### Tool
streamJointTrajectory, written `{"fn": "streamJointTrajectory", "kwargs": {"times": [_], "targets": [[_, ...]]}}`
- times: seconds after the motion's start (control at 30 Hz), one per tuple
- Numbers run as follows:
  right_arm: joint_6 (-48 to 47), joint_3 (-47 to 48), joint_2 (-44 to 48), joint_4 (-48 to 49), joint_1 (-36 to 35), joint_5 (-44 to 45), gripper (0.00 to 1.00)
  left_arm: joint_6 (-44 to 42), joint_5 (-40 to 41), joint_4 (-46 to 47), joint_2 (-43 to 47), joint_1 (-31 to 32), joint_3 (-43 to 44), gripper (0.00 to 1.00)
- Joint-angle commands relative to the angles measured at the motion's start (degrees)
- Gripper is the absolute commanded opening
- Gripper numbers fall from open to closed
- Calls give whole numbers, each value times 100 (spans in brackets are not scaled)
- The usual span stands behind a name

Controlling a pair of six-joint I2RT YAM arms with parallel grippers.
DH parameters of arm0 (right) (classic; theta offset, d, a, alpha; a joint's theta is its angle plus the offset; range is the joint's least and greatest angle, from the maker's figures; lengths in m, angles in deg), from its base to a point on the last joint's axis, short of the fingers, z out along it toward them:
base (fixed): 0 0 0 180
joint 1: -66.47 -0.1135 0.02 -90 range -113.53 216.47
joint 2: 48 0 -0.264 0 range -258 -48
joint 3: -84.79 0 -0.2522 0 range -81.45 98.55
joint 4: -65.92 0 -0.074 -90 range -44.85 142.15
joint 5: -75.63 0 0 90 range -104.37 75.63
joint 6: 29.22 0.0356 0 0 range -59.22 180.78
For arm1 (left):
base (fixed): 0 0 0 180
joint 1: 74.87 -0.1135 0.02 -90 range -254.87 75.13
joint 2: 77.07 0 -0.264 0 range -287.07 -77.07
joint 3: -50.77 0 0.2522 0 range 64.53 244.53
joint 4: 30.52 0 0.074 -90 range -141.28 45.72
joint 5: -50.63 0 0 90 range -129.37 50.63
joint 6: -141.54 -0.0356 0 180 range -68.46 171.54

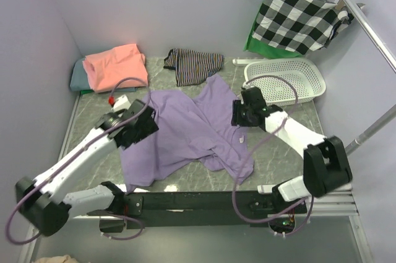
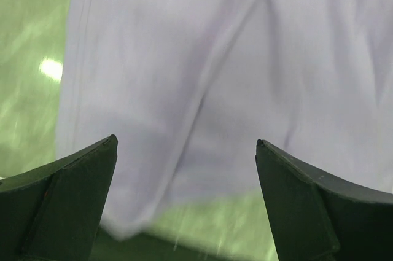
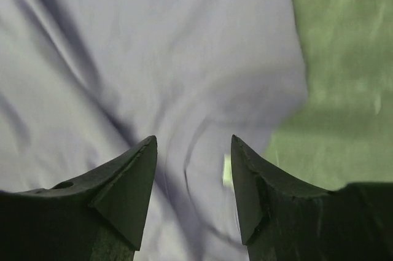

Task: Fold and stack the t-shirts
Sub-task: Flatten the tshirt out

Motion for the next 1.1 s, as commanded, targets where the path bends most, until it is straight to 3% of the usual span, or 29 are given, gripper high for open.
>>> {"fn": "streamJointTrajectory", "kwargs": {"times": [0.0, 0.13, 0.33, 0.7, 1.07], "targets": [[-30, 1008, -941, 680, 288, -520, 56, -1295, 123, 2169, -953, -846, -159, 99], [-92, 1694, -1506, 645, 428, -749, 55, -1681, -62, 3451, -1501, -1295, -519, 99], [-171, 2434, -2096, 486, 437, -1066, 53, -2077, 184, 4334, -2563, -1437, -125, 92], [-250, 2390, -2210, 425, 437, -1127, 53, -2342, 632, 4282, -4189, -1446, 912, 89], [-259, 2390, -2281, 433, 464, -1163, 52, -2456, 993, 4124, -4762, -1446, 1229, 83]]}}
